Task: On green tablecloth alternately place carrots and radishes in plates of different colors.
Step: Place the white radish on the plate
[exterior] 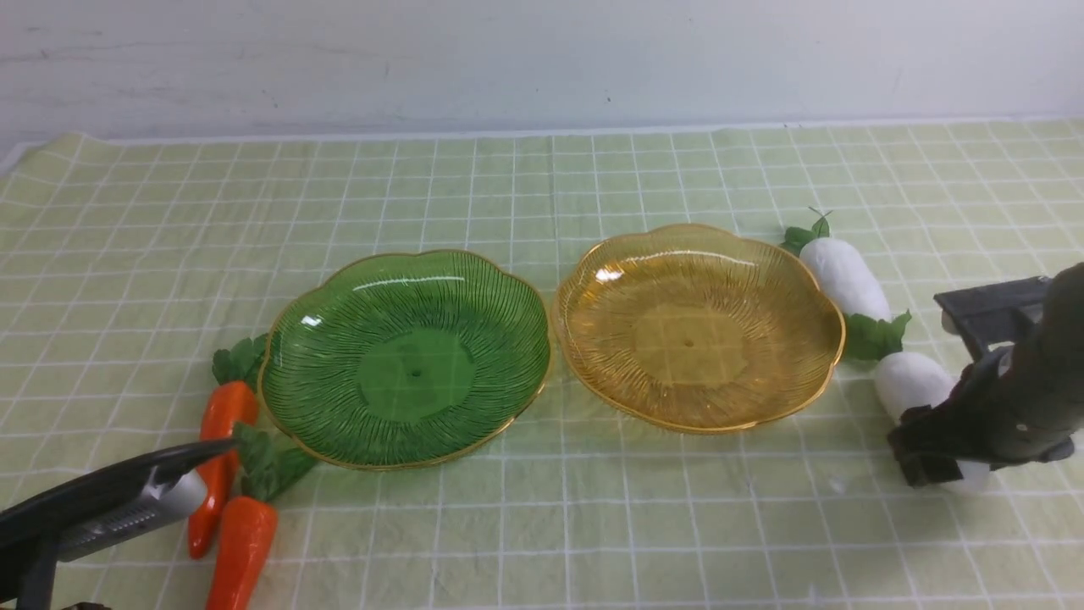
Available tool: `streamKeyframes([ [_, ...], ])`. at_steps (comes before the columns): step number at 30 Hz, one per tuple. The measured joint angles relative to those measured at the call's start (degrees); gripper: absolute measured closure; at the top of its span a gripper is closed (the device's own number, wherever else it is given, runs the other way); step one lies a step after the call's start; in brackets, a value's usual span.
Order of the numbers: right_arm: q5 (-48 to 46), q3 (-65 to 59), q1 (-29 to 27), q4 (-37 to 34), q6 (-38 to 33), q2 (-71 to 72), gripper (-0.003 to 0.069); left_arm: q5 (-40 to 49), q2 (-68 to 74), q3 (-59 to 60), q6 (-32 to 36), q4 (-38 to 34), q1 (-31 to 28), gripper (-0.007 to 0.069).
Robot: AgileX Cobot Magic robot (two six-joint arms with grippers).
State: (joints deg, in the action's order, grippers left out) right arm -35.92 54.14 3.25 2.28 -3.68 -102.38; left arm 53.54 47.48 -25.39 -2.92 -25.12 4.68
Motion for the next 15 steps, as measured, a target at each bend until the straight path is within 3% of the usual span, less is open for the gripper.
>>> streamKeyframes([
  [9, -11.11, 3.13, 0.0, 4.27, 8.09, 6.0, 0.0209, 0.06, 0.0, 0.0, 0.0, 0.0, 0.0, 0.0608],
  [13, -15.49, 7.09, 0.0, 1.36, 8.52, 13.04, 0.0209, 0.06, 0.0, 0.0, 0.0, 0.0, 0.0, 0.0608],
  [15, -14.86, 9.12, 0.56, -3.9, 5.16, 15.74, 0.0209, 0.06, 0.0, 0.0, 0.0, 0.0, 0.0, 0.0608],
])
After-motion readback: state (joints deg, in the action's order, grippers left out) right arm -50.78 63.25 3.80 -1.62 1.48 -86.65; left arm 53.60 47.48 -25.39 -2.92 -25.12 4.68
